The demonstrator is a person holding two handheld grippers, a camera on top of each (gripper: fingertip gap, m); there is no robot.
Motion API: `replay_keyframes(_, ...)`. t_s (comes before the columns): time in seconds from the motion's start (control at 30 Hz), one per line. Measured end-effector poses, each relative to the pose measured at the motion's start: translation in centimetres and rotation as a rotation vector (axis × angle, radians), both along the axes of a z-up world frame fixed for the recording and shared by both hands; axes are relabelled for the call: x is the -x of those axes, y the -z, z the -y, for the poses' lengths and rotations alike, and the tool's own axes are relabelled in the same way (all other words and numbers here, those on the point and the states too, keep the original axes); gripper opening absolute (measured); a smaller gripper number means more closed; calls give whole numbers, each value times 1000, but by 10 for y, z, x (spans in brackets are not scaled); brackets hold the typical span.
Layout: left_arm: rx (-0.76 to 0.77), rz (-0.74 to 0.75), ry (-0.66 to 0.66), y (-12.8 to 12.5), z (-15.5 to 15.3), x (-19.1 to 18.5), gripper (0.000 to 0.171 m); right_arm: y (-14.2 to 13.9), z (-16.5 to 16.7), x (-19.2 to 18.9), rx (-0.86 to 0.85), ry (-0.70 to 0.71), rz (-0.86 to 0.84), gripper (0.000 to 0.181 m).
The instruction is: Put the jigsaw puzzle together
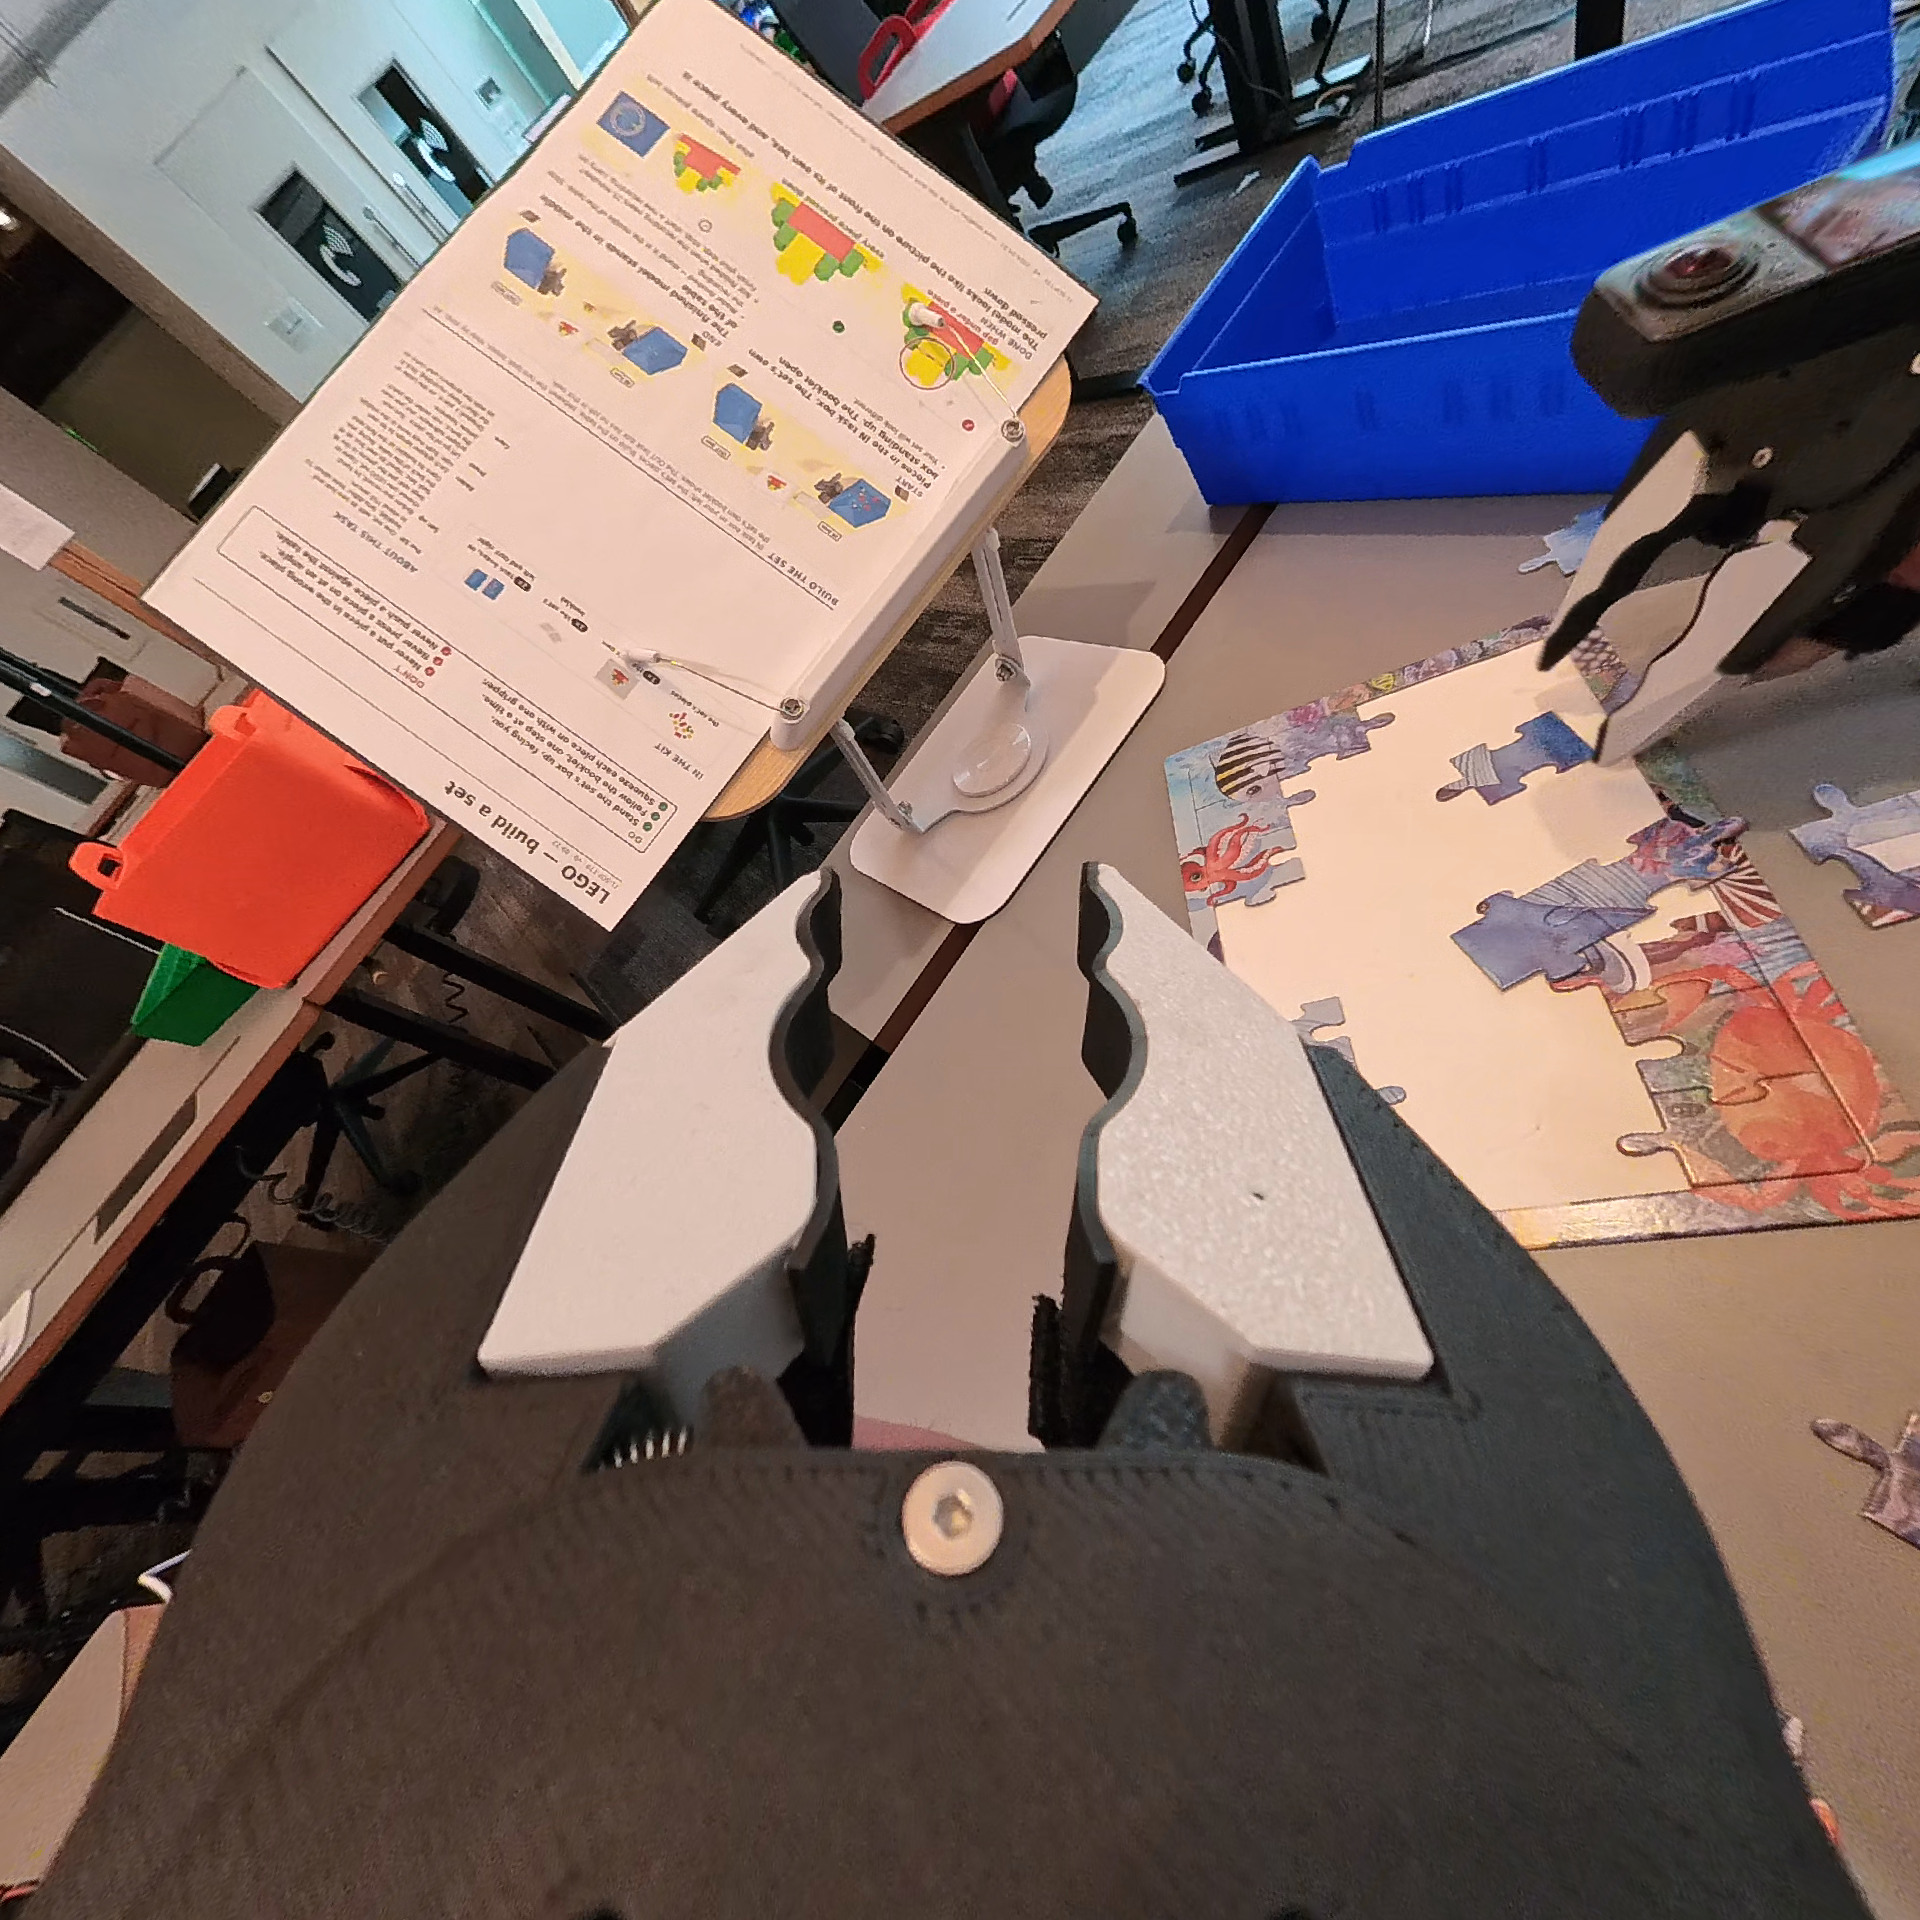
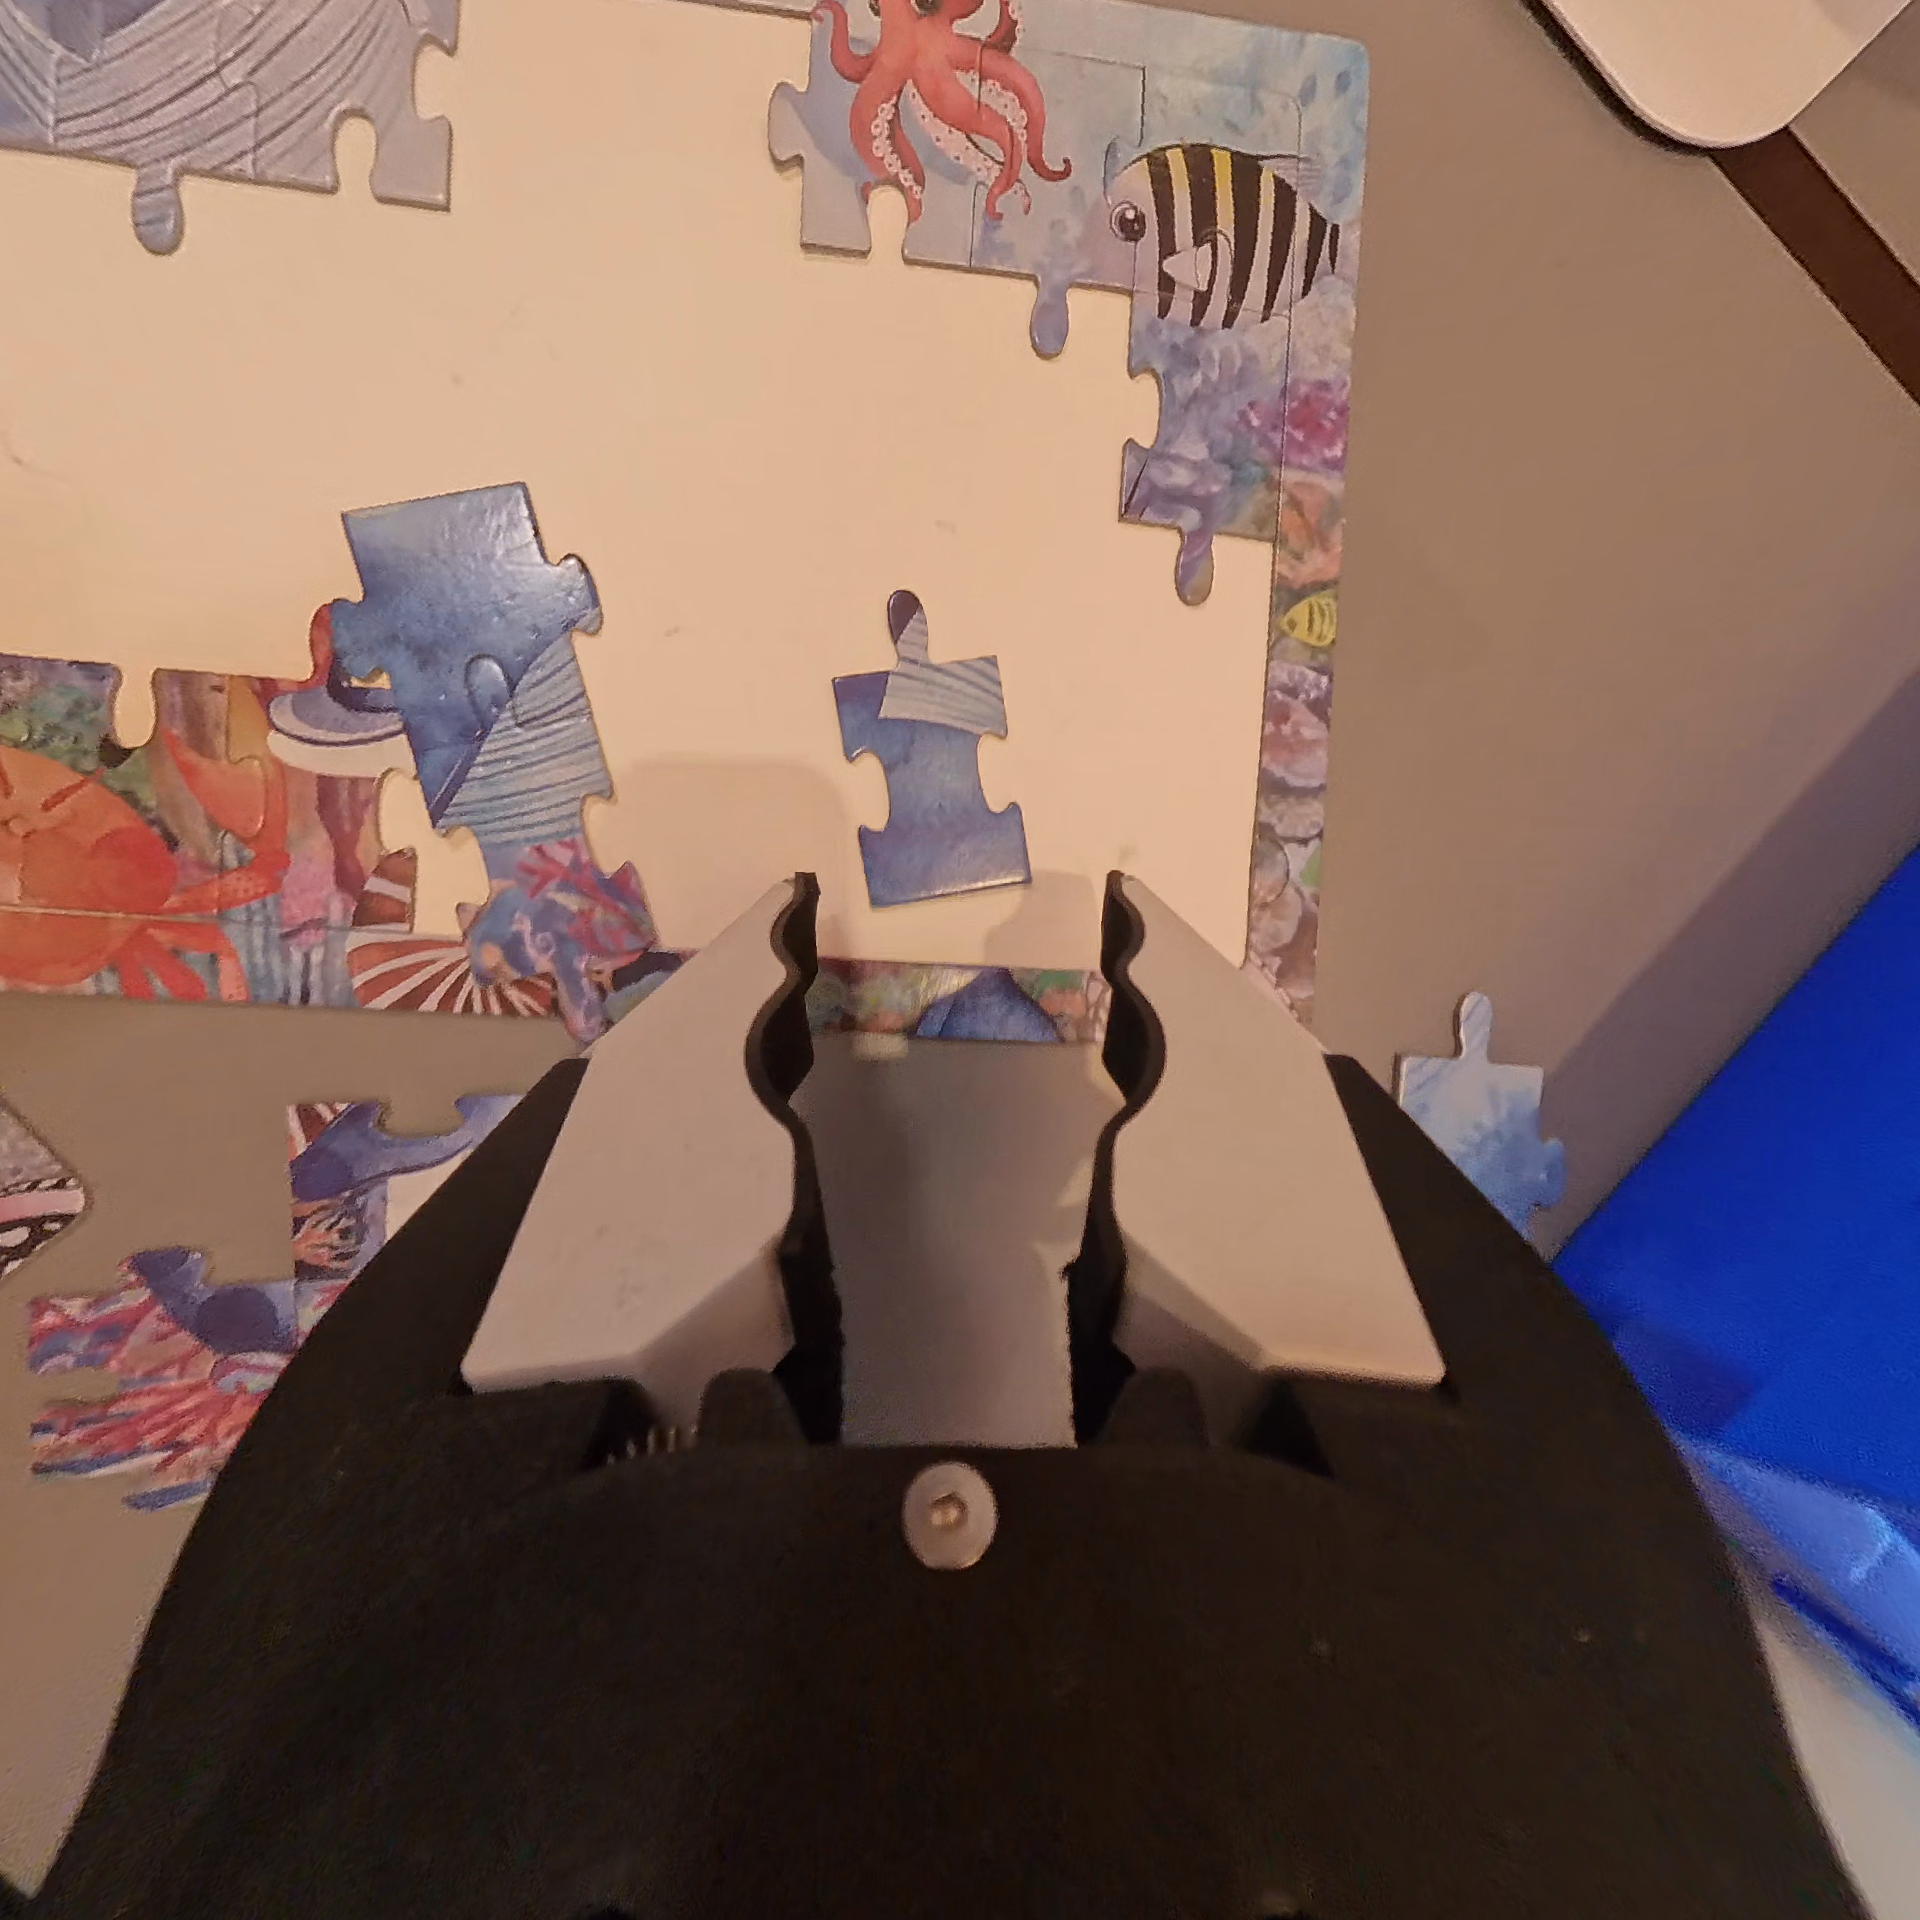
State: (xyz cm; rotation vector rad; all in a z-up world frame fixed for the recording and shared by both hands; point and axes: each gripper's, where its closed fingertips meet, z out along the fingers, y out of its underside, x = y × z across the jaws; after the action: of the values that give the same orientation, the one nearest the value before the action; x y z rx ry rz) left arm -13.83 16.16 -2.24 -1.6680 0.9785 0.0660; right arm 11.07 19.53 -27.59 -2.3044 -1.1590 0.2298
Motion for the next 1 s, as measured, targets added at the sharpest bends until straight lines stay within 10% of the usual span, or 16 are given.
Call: replay_keyframes(1.0,1,-6,1,1,-1,-1,44,-25,-1,39,-17,-98,-45,32)
